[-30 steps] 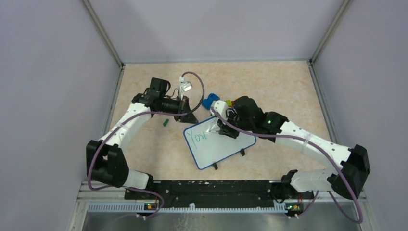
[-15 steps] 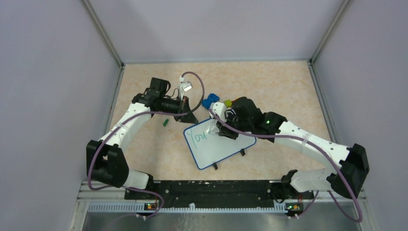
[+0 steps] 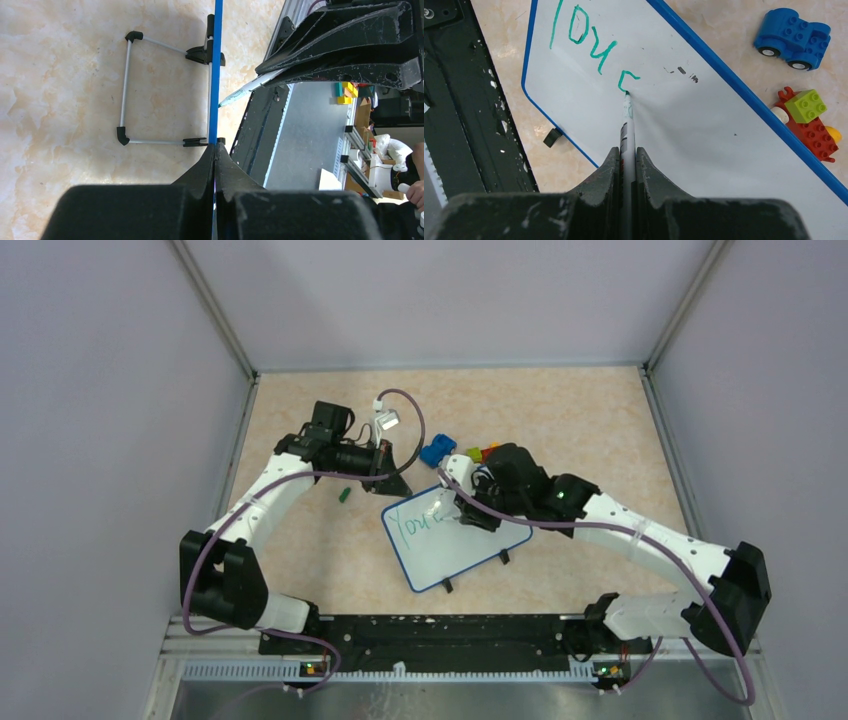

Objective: Write a sentence on the whiteboard

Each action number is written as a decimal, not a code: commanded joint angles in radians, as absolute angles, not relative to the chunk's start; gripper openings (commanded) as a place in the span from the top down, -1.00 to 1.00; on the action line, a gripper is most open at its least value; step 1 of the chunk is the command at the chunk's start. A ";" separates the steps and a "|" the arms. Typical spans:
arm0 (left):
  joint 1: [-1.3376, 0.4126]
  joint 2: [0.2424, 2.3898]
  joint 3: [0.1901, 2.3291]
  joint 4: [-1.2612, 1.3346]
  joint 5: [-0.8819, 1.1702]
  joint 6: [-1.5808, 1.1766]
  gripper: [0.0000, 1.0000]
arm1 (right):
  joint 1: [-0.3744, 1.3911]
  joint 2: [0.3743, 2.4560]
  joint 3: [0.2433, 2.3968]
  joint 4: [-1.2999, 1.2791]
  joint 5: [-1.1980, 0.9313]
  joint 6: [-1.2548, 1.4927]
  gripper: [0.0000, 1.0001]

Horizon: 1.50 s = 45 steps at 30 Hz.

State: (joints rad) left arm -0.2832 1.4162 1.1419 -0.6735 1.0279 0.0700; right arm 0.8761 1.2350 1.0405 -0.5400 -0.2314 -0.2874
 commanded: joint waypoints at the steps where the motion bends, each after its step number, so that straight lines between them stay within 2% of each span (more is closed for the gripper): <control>1: -0.288 1.415 1.134 -0.663 1.038 0.070 1.00 | 0.863 1.210 1.083 -0.508 -0.183 -0.284 1.00; 15: -0.288 1.411 1.132 -0.663 1.035 0.071 1.00 | 0.853 1.220 1.120 -0.483 -0.172 -0.259 1.00; 37: -0.289 1.422 1.138 -0.663 1.033 0.071 1.00 | 0.853 1.200 1.028 -0.551 -0.221 -0.309 1.00; 45: -0.290 1.422 1.139 -0.663 1.034 0.068 1.00 | 0.849 1.183 1.085 -0.581 -0.182 -0.323 1.00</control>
State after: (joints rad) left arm -0.2832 1.4162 1.1419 -0.6731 1.0275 0.0696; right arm 0.8612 1.2186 1.0340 -0.5728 -0.2180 -0.3035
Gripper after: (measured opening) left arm 0.004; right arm 0.094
